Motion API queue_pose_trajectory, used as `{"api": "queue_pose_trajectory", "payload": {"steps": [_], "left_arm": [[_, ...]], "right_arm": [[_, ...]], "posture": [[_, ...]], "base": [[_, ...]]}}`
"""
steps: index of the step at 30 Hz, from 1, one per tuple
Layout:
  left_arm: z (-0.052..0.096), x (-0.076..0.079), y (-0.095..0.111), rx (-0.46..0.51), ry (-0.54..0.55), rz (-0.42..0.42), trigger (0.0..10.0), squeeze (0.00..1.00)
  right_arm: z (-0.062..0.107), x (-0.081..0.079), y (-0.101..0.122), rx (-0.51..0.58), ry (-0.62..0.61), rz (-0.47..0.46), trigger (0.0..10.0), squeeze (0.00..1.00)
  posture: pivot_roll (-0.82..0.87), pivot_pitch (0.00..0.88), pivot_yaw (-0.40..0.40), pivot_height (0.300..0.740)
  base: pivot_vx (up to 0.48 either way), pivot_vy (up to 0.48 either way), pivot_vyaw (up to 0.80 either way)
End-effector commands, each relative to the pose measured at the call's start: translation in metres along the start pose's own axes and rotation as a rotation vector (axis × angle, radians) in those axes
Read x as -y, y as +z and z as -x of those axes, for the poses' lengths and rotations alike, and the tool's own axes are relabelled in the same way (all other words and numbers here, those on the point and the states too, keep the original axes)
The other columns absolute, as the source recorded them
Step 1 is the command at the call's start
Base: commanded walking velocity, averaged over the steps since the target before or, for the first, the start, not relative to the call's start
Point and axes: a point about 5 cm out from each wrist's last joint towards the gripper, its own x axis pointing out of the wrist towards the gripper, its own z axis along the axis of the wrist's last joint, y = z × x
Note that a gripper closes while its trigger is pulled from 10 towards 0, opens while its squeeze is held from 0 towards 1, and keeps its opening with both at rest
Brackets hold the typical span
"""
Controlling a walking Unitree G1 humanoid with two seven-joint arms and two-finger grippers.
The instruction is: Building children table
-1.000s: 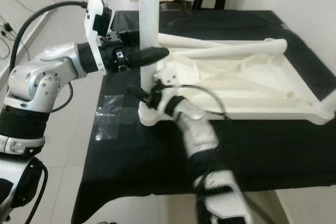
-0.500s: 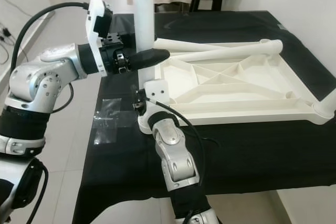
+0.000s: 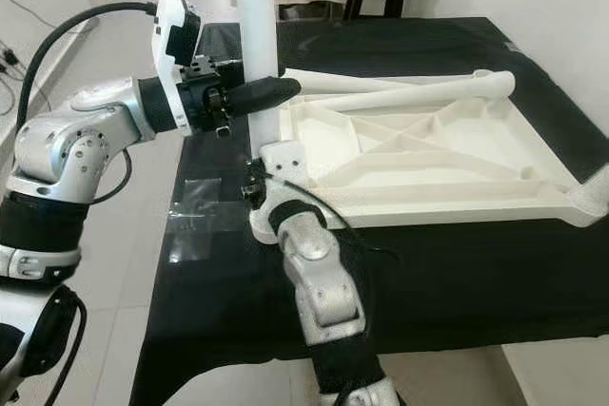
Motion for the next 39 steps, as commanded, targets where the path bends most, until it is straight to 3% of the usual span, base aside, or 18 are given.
{"api": "queue_pose_trajectory", "payload": {"steps": [1, 2, 3, 4, 9, 15, 16, 17, 20, 33, 34, 37, 38, 39], "left_arm": [[-0.007, 0.006, 0.003, -0.010, -0.052, -0.017, 0.0, 0.00], [-0.007, 0.006, 0.003, -0.010, -0.053, -0.017, 0.0, 0.00], [-0.007, 0.006, 0.003, -0.010, -0.053, -0.017, 0.0, 0.00], [-0.007, 0.007, 0.003, -0.012, -0.057, -0.018, 0.0, 0.00], [-0.007, 0.008, 0.003, -0.015, -0.063, -0.019, 0.0, 0.00], [-0.006, 0.010, 0.003, -0.018, -0.072, -0.020, 0.0, 0.00], [-0.006, 0.011, 0.003, -0.019, -0.076, -0.019, 0.0, 0.00], [-0.006, 0.011, 0.003, -0.020, -0.080, -0.019, 0.0, 0.00], [-0.006, 0.012, 0.003, -0.021, -0.087, -0.019, 0.0, 0.00], [-0.007, 0.012, 0.003, -0.012, -0.086, -0.037, 0.0, 0.00], [-0.007, 0.011, 0.003, -0.007, -0.081, -0.043, 0.5, 0.00], [-0.007, 0.010, 0.003, 0.004, -0.068, -0.043, 0.5, 0.00], [-0.006, 0.009, 0.003, 0.009, -0.068, -0.028, 10.0, 1.00], [-0.006, 0.009, 0.003, 0.009, -0.068, -0.028, 10.0, 1.00]], "right_arm": [[-0.005, -0.012, 0.009, 0.038, 0.267, 0.003, 10.0, 1.00], [-0.005, 0.002, 0.014, 0.033, 0.274, 0.075, 10.0, 1.00], [-0.005, 0.002, 0.014, 0.033, 0.274, 0.075, 10.0, 1.00], [-0.004, 0.025, 0.024, 0.003, 0.346, 0.139, 10.0, 0.00], [-0.002, 0.041, 0.029, -0.063, 0.438, 0.154, 10.0, 0.00], [-0.006, 0.051, 0.030, -0.079, 0.440, 0.115, 10.0, 0.00], [-0.007, 0.053, 0.029, -0.082, 0.452, 0.097, 6.2, 0.00], [-0.008, 0.055, 0.027, -0.082, 0.472, 0.059, 0.0, 0.00], [-0.006, 0.059, 0.022, -0.077, 0.547, -0.024, 0.0, 0.00], [-0.002, 0.068, 0.014, -0.076, 0.546, -0.031, 0.0, 0.00], [-0.001, 0.068, 0.013, -0.066, 0.530, -0.023, 0.0, 0.00], [-0.001, 0.069, 0.012, -0.060, 0.521, -0.017, 0.0, 0.00], [-0.001, 0.069, 0.011, -0.051, 0.490, -0.010, 0.0, 0.00], [-0.001, 0.069, 0.011, -0.051, 0.490, -0.010, 0.0, 0.00]], "posture": [[0.03, 0.136, -0.002, 0.740], [0.03, 0.137, -0.002, 0.740], [0.03, 0.137, -0.002, 0.740], [0.04, 0.136, 0.000, 0.740], [0.05, 0.140, 0.000, 0.740], [0.05, 0.143, 0.001, 0.740], [0.05, 0.144, 0.002, 0.740], [0.06, 0.144, 0.003, 0.740], [0.06, 0.145, 0.003, 0.740], [0.06, 0.138, 0.004, 0.740], [0.06, 0.137, 0.004, 0.740], [0.06, 0.136, 0.005, 0.740], [0.05, 0.134, 0.007, 0.740], [0.05, 0.134, 0.007, 0.740]], "base": [[0.000, 0.000, 0.00], [0.000, 0.000, 0.00], [0.000, 0.000, 0.00], [0.000, 0.000, 0.00], [0.000, 0.000, 0.00], [0.000, 0.000, 0.00], [0.000, 0.000, 0.00], [0.000, 0.000, 0.00], [0.000, 0.000, 0.00], [0.000, 0.000, 0.00], [0.000, 0.000, 0.00], [0.000, 0.000, 0.00], [0.000, 0.000, 0.00], [0.000, 0.000, 0.00]]}}
